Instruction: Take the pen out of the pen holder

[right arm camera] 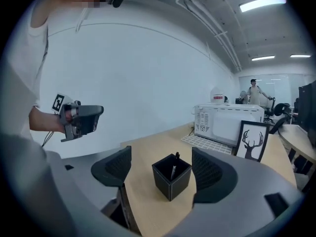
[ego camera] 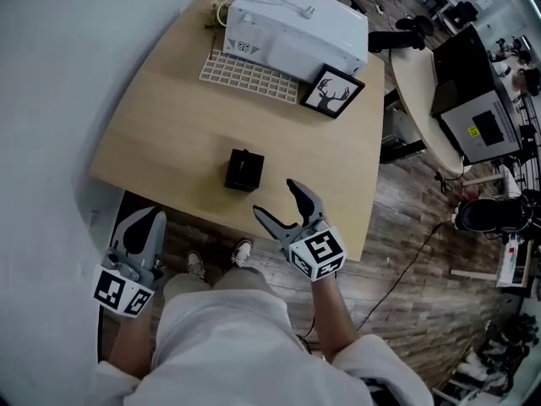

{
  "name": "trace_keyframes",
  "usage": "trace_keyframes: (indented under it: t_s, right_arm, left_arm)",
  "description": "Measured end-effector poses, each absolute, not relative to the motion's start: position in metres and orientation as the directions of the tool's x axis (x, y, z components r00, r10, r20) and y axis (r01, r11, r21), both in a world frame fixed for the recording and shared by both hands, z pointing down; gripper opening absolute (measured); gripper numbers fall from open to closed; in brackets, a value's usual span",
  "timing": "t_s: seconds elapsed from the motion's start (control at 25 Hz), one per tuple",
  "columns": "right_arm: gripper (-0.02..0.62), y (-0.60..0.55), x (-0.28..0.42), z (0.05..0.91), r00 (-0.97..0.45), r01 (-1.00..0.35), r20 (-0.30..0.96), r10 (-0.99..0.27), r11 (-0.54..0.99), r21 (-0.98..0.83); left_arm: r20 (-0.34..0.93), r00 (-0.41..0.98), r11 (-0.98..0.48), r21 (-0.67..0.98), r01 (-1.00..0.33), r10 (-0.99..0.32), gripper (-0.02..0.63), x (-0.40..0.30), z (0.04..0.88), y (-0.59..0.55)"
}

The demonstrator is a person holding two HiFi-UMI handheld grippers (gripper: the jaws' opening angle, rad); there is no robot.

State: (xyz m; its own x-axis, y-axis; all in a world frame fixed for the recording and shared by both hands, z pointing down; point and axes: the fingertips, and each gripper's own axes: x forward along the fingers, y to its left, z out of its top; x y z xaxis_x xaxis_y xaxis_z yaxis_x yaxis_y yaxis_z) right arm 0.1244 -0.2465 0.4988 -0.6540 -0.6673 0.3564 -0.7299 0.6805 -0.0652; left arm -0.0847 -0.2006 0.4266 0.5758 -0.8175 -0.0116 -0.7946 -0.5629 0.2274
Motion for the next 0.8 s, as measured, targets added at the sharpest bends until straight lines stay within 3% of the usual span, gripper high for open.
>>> trace_keyframes:
  t_s: [0.24, 0.48, 0.8]
  right_arm:
    - [0.335, -0.293, 0.110, 0.534, -0.666, -0.690, 0.409, -0.624, 0.724, -0.019]
    - [0.306, -0.330, 0.090, 0.564, -0.689, -0.658, 0.481, -0.542, 0.746, -0.102]
    - [0.286, -0.351, 0.079, 0.600, -0.626, -0.602, 0.596, -0.503, 0.797, 0.040]
  left_arm:
    - [0.049, 0.496, -0.475, 0.221, -0.852, -0.867, 0.014, -0.105, 0.436, -0.187]
    - [0.080, 0.434, -0.407, 0.230, -0.884, -0.898, 0.014, -0.109, 0.446, -0.178]
    - [0.103, 0.383, -0.354, 0.221, -0.909, -0.918, 0.014, -0.110, 0.446, -0.169]
